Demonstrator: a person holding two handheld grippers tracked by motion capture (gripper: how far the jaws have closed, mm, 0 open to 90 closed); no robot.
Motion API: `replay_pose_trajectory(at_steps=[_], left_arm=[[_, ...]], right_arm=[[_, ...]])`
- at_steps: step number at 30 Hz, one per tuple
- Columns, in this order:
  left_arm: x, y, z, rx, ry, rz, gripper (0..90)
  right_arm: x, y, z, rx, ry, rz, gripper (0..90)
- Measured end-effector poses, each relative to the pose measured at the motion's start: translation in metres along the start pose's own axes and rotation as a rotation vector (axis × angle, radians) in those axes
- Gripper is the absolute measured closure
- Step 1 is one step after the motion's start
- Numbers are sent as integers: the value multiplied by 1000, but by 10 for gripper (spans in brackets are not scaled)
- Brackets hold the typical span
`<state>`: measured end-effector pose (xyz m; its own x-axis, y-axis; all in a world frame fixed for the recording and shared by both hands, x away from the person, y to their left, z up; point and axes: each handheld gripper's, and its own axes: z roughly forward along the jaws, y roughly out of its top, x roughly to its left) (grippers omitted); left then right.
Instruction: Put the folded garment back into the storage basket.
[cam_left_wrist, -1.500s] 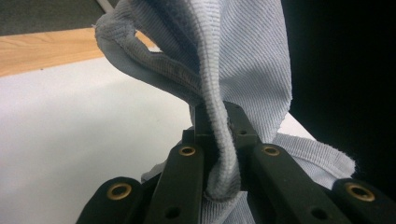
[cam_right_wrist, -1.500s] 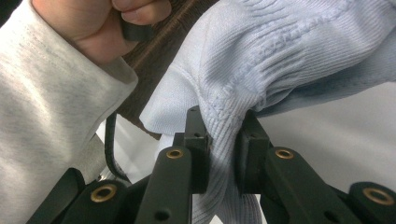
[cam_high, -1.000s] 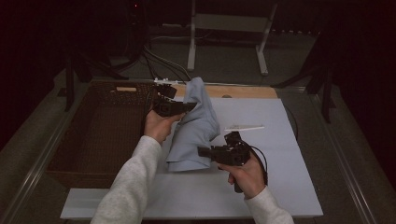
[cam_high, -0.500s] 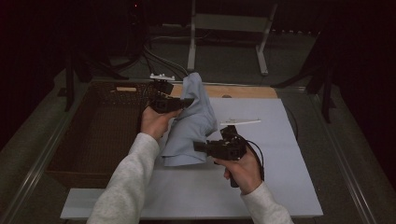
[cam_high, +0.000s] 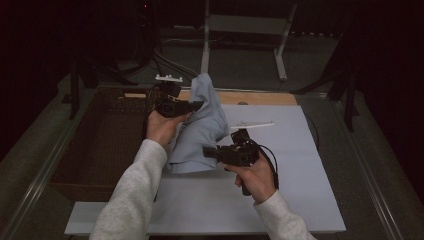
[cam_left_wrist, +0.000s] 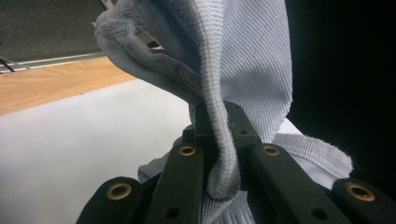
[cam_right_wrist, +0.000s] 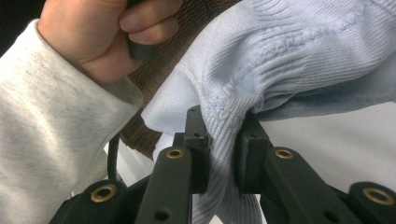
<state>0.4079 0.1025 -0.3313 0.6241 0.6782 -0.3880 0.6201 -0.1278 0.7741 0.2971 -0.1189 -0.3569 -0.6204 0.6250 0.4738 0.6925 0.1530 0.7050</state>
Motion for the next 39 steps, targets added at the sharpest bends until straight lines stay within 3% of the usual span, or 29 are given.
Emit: replay_pose_trajectory(at_steps=[15, 39], left_arm=[[8, 2, -11, -44, -3, -13, 866], [15, 7, -35, -87, 17, -20, 867]], right_arm=[[5, 8, 7, -18, 9, 9, 786], [27, 25, 21, -24, 12, -37, 785]])
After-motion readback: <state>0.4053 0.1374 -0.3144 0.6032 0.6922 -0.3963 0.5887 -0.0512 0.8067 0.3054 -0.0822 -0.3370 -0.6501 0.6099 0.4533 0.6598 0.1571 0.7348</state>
